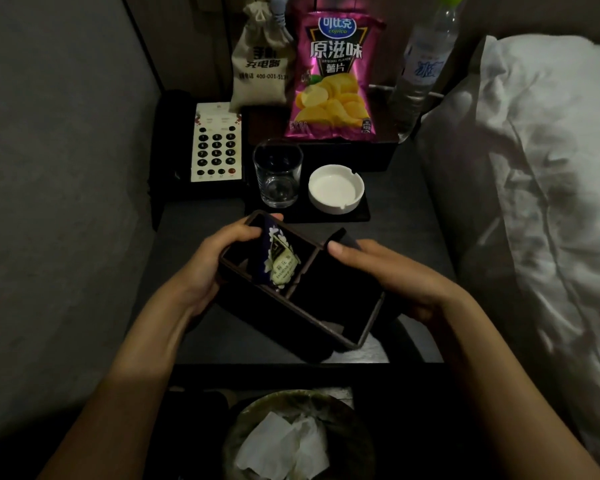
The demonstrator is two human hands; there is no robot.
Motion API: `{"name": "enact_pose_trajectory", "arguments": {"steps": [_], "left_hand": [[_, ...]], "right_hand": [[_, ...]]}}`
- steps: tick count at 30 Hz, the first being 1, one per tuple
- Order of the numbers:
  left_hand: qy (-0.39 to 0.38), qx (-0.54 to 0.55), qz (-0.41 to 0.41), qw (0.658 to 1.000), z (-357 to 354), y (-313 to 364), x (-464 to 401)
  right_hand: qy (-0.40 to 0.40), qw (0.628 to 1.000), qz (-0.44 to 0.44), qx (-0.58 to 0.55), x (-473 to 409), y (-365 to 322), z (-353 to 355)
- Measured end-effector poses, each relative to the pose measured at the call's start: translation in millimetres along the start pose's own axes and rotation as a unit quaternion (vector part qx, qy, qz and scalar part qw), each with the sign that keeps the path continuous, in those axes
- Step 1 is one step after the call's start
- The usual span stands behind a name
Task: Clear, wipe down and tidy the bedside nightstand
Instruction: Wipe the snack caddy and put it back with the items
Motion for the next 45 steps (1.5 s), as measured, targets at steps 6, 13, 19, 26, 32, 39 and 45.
{"name": "enact_pose_trajectory", "arguments": {"steps": [6,13,19,26,32,39,45], "left_hand": [[0.016,-0.055,0.011,0.998,-3.1,-5.0,-12.5],[0.043,0.019,-0.028,0.999,-11.3,0.2,-10.8],[0.020,-0.068,-0.033,0.997,-26.5,-1.6,-11.0],[0.002,-0.103,-0.079,0.992,-22.4,5.0,-13.0],[-0.044,-0.127,-0.053,0.990,-25.7,4.2,-9.9],[-0.112,-0.133,-0.037,0.984,-28.2,3.5,0.1],[-0.183,-0.141,-0.009,0.973,-35.4,-4.3,6.0]], "right_hand": [[-0.009,1.000,0.025,0.009,-8.3,-0.5,-18.2],[0.176,0.975,0.075,-0.114,-10.0,-8.9,6.1],[0.260,0.943,0.150,-0.141,-8.4,-11.7,15.6],[0.224,0.945,0.154,-0.184,-15.7,-5.6,7.5],[0.248,0.942,0.136,-0.182,-11.3,-5.7,22.0],[0.215,0.959,0.114,-0.143,-7.2,-12.7,32.8],[0.125,0.991,0.039,-0.036,-8.7,-2.7,26.9]]}}
Point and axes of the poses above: each hand's wrist, its own x-axis away from the middle knuckle, its own z-axis out of the back of the hand, y = z × x, the point moved 8 cm from there along -x, towards the middle knuckle, and after that the axes turned 1 degree about -z, right-handed, at the moved point
